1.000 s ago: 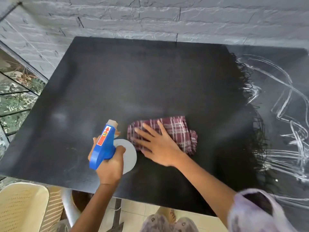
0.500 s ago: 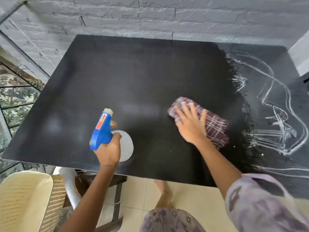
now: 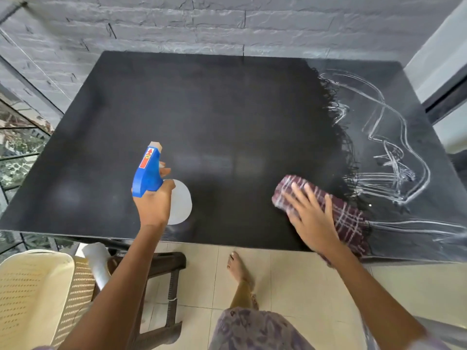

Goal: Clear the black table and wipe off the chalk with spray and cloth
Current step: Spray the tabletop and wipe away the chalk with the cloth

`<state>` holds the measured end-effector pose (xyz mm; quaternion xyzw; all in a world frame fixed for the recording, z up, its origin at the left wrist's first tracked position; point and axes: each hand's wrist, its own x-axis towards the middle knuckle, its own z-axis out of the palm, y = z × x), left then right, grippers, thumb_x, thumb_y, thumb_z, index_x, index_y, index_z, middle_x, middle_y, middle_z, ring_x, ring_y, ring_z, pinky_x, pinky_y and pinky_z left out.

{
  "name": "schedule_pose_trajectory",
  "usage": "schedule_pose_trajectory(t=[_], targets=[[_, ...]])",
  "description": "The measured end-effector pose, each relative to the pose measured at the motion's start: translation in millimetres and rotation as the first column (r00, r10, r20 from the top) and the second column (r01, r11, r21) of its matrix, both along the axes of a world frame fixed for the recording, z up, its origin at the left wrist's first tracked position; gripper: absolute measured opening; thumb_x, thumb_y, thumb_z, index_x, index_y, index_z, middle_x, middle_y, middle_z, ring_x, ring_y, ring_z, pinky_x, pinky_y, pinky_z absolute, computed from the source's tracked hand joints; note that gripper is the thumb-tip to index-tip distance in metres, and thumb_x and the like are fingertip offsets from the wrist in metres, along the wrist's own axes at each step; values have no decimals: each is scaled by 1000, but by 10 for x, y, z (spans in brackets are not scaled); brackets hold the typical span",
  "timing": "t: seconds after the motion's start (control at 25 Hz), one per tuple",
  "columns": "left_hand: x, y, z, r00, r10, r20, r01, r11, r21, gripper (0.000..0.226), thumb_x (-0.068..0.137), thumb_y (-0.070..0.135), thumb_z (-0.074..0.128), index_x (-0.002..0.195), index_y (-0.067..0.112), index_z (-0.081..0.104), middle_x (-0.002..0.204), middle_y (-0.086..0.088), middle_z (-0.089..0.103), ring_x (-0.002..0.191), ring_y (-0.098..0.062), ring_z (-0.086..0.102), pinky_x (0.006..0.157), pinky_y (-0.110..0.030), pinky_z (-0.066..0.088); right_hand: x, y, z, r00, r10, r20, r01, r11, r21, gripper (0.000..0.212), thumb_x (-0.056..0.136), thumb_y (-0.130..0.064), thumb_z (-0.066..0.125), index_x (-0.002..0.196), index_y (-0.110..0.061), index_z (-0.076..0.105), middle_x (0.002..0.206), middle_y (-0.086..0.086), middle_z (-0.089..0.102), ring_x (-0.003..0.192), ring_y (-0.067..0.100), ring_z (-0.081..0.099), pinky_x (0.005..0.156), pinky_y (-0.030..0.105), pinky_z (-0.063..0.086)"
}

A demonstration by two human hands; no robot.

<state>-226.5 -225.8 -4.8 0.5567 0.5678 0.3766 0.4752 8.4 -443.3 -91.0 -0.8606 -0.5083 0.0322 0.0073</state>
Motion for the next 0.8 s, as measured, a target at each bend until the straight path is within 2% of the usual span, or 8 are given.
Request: schedule_pose_trajectory(t=[0.08, 0.12, 0.28, 0.44, 0.52, 0.64, 0.72, 0.8], targets=[[-8, -5, 22, 1000, -4, -5, 4, 1000, -4, 31, 84, 5, 56, 115, 10, 55, 93, 17, 58, 82, -4, 56, 82, -23, 43, 10, 353, 21, 984, -167, -64, 167, 986, 7, 51, 98, -44, 26, 147, -38, 13, 158, -7, 9, 145, 20, 1, 109, 64, 1], [-15, -13, 35, 1000, -6, -9, 6, 1000, 0, 32, 84, 5, 56, 116, 10, 55, 95, 17, 59, 85, -5, 56, 86, -27, 43, -85, 488, 24, 987, -146, -71, 148, 989, 16, 52, 98, -44, 26, 148, -36, 13, 158, -6, 8, 145, 21, 0, 108, 65, -1], [26, -125, 100, 998, -64, 0, 64, 998, 8, 36, 78, -1, 56, 108, 18, 57, 97, 10, 60, 83, -7, 56, 89, -32, 45, -628, 329, 16, 982, 185, -34, -184, 982, 37, 59, 94, -29, 47, 147, -29, 21, 157, 0, 19, 145, 27, 12, 107, 67, 6], [287, -432, 188, 977, -209, 30, 207, 977, 49, 48, 71, -11, 53, 102, 25, 62, 90, 19, 65, 77, 4, 59, 72, -10, 44, -794, -228, 81, 949, 294, -113, -288, 955, 67, 76, 80, 9, 53, 145, -22, 31, 153, 9, 27, 143, 29, 17, 109, 63, 4], [436, -635, 223, 954, -301, 2, 301, 952, 54, 48, 71, -12, 53, 97, 27, 63, 88, 21, 65, 77, 5, 60, 66, -4, 43, -768, -528, 171, 955, 215, -205, -197, 975, 106, 73, 81, 15, 48, 143, -23, 36, 153, 7, 29, 143, 25, 19, 115, 53, 5], [668, -913, 267, 893, -445, -67, 449, 893, 45, 48, 70, -11, 55, 85, 33, 63, 84, 17, 66, 77, -5, 61, 69, -13, 44, -573, -941, 447, 908, -6, -418, 144, 944, 297, 71, 81, 20, 42, 137, -24, 47, 147, 2, 38, 136, 21, 34, 115, 31, 25], [843, -1113, 312, 827, -540, -156, 552, 833, 39, 43, 68, -9, 54, 83, 30, 64, 80, 11, 66, 74, -10, 60, 67, -20, 44, -401, -1232, 699, 836, -193, -514, 425, 820, 383, 66, 83, 21, 41, 133, -22, 51, 140, 1, 45, 127, 16, 44, 107, 16, 28], [1008, -1331, 332, 759, -598, -260, 623, 782, 21, 34, 68, -6, 54, 85, 21, 64, 78, 0, 67, 73, -21, 61, 66, -30, 46, -247, -1517, 906, 767, -314, -559, 600, 659, 453, 57, 85, 20, 42, 129, -15, 54, 133, 4, 52, 122, 18, 48, 104, 17, 28]])
